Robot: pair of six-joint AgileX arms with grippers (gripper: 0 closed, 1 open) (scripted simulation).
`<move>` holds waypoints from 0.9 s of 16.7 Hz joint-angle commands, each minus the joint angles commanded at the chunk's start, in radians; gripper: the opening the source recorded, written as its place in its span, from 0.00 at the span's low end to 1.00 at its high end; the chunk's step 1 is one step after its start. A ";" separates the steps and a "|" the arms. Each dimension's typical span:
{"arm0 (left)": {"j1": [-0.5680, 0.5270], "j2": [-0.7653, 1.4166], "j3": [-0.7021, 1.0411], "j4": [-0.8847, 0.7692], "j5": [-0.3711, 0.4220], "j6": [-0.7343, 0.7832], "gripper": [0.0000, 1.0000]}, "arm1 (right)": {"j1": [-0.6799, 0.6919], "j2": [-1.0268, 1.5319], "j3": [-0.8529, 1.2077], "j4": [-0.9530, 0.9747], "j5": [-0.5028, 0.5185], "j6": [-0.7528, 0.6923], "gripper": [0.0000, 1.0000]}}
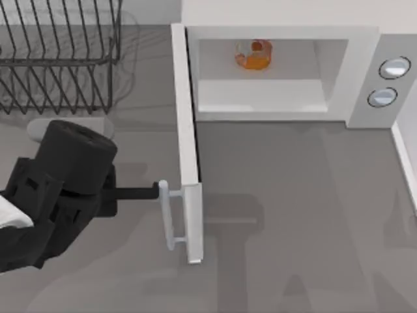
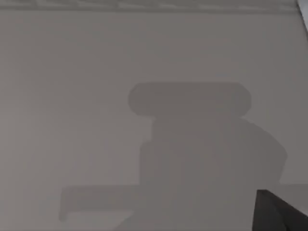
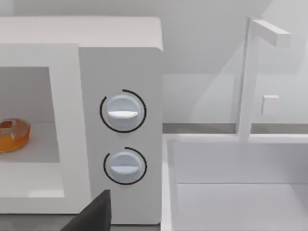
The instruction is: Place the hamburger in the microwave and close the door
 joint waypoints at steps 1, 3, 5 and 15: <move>0.000 0.014 -0.034 0.048 0.000 0.000 0.00 | 0.000 0.000 0.000 0.000 0.000 0.000 1.00; 0.000 0.044 -0.091 0.113 0.000 0.001 0.00 | 0.000 0.000 0.000 0.000 0.000 0.000 1.00; -0.001 0.060 -0.111 0.136 0.000 0.002 0.00 | 0.000 0.000 0.000 0.000 0.000 0.000 1.00; -0.176 0.243 0.059 0.076 -0.107 -0.162 0.00 | 0.000 0.000 0.000 0.000 0.000 0.000 1.00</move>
